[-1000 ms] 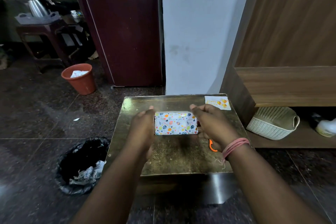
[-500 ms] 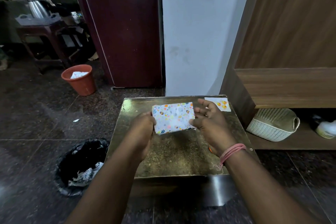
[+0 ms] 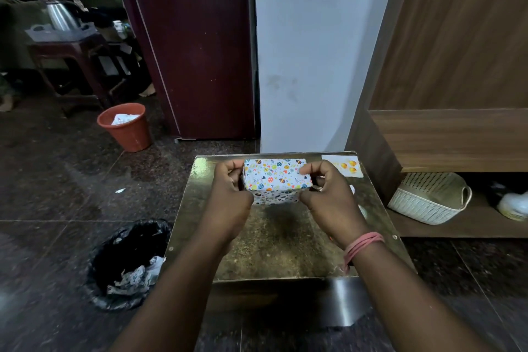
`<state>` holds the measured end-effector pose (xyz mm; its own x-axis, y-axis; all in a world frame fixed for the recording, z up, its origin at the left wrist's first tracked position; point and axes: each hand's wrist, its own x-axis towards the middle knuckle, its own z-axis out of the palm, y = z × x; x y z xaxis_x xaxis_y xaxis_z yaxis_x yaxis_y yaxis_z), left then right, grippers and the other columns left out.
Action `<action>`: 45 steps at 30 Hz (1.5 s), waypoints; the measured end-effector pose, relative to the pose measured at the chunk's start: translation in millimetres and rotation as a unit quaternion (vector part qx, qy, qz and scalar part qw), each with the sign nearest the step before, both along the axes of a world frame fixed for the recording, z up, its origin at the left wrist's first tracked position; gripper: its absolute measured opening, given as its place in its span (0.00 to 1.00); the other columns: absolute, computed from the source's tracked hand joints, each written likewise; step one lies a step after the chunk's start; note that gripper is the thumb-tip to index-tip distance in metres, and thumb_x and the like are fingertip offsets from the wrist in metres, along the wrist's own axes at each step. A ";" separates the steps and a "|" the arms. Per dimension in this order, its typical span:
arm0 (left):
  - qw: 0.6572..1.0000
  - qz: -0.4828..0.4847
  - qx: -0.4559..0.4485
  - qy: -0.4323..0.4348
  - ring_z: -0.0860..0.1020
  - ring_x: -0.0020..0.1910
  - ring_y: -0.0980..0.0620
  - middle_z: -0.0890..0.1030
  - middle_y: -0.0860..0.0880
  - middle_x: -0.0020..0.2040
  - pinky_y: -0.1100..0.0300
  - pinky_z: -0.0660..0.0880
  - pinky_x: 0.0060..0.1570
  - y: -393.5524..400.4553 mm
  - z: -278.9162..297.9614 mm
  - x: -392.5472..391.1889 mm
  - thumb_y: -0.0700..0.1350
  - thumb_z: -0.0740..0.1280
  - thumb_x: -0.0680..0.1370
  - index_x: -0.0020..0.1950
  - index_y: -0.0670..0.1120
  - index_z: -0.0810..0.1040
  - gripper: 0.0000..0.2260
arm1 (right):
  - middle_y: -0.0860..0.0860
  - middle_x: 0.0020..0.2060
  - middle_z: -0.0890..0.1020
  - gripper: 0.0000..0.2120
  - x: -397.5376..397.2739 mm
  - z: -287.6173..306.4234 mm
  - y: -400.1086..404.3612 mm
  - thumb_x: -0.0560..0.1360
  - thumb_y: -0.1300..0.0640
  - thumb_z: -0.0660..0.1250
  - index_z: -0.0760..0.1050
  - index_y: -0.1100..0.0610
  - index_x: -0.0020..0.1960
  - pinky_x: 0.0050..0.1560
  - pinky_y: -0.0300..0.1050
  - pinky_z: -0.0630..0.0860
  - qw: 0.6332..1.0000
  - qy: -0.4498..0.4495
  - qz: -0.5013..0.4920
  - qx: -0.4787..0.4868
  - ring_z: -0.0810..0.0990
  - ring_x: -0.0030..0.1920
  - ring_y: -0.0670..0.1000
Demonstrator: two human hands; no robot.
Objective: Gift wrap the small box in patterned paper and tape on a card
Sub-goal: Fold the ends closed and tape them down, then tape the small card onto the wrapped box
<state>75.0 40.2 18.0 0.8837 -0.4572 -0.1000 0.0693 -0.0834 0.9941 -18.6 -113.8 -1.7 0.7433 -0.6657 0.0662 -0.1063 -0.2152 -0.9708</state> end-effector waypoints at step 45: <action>0.966 0.012 0.248 -0.066 0.74 0.69 0.48 0.74 0.47 0.73 0.63 0.64 0.56 -21.4 -19.6 -6.3 0.53 0.68 0.81 0.76 0.48 0.70 0.24 | 0.55 0.70 0.74 0.34 61.7 -24.1 -154.1 0.72 0.46 0.76 0.68 0.54 0.73 0.69 0.49 0.69 0.845 0.443 -0.003 -0.300 0.72 0.70 0.59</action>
<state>68.6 18.8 -1.6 0.9136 -0.3612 -0.1866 -0.0479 -0.5514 0.8329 43.1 -268.0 -25.8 0.6747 -0.7139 -0.1875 -0.7369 -0.6370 -0.2262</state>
